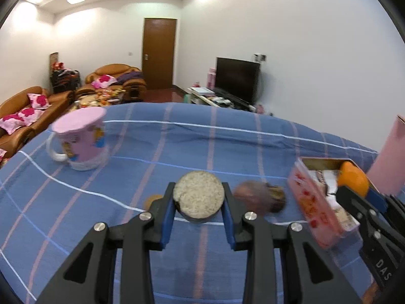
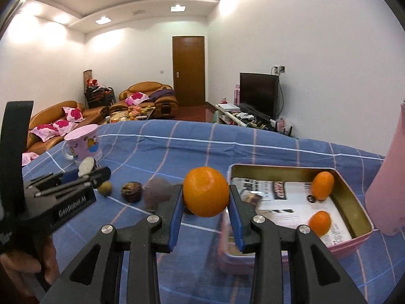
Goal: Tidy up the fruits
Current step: 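Carry the orange over the tin with the right tool while the left tool carries the coconut disc, then open the right tool to drop the orange while the left tool releases the coconut disc into the tin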
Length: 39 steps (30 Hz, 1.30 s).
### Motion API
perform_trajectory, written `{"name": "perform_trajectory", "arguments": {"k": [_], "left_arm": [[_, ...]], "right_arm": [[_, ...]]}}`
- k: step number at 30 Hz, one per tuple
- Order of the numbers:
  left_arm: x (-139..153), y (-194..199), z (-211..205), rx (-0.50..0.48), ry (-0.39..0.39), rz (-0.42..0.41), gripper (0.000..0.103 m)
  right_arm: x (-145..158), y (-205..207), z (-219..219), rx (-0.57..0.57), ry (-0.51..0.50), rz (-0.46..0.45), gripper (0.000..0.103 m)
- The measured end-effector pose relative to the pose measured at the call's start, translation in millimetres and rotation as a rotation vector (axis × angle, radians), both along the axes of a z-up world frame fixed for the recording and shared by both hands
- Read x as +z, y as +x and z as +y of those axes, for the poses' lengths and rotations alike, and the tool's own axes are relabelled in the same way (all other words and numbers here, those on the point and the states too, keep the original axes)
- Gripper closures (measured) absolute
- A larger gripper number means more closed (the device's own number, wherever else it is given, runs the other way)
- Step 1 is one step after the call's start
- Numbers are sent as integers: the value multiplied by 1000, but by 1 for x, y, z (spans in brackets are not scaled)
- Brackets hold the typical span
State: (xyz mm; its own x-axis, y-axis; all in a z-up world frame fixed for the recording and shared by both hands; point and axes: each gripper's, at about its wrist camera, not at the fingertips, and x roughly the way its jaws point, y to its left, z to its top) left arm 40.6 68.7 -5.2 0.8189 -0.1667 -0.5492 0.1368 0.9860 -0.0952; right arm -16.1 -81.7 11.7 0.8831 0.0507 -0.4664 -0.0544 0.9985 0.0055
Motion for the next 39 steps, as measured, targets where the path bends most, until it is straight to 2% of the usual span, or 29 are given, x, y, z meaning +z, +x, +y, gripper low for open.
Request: {"name": "perform_trajectory", "arguments": {"k": [30,39], "left_arm": [[7,-3,-157,-175,45,-28,68],[4,8,-200,-212,82,18,68]], "right_arm": [[3,-4,-141,-221,-13,11,67],[0,0,-173,-247,-31,35,67]]}}
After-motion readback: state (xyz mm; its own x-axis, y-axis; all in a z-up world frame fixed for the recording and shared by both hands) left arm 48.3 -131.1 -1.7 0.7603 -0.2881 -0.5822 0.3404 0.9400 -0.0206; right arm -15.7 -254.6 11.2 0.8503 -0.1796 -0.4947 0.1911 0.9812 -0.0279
